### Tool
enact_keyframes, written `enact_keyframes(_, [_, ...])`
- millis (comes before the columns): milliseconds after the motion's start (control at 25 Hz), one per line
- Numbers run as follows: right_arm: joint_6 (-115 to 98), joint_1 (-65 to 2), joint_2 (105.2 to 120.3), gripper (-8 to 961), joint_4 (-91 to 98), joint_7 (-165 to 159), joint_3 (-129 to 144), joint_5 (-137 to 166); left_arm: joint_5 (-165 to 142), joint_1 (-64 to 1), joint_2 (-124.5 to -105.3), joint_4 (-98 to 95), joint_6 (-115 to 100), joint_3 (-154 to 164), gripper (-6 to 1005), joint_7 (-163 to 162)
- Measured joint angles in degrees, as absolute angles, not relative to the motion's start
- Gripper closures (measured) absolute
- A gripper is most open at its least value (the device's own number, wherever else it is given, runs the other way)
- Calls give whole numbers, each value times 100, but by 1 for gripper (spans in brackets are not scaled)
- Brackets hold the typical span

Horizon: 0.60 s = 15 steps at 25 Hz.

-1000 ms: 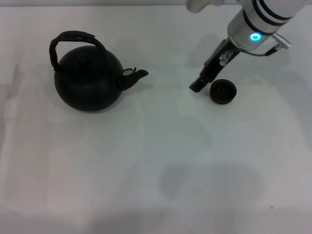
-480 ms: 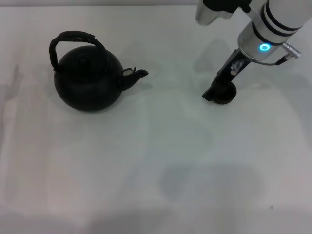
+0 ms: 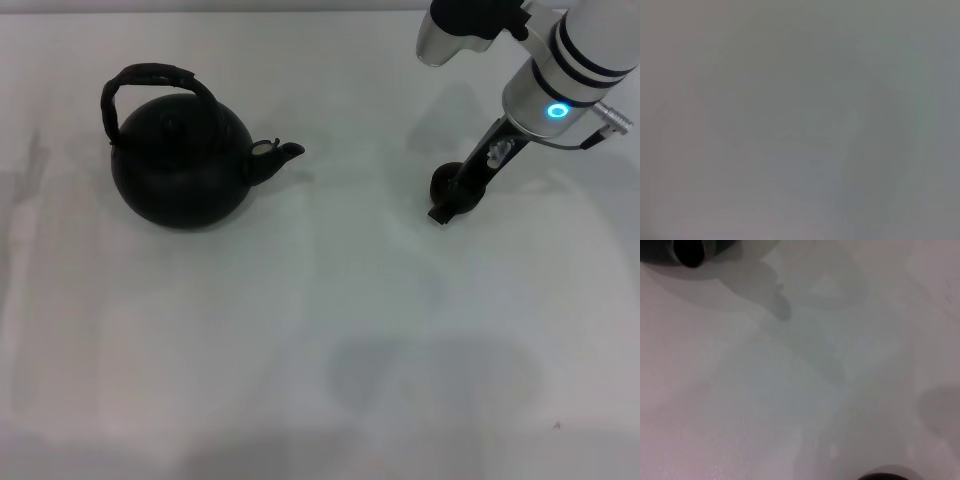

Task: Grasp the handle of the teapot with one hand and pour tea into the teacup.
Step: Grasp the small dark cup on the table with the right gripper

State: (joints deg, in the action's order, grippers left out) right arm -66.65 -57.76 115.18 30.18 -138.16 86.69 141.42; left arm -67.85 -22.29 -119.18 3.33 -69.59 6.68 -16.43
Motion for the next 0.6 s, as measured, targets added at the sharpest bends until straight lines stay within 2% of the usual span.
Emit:
enact_keyframes(320, [-6834,-5813,11492,195,3247,-13816,8657,14151,-6727,-2232,-11909,334,-6962,668,140,-1643])
enact_keyframes(600, [-6978,-5913,11547,229,3625,-13816,8767,14145,-6709,-2202,-11909,334,-6962,668,140,-1643])
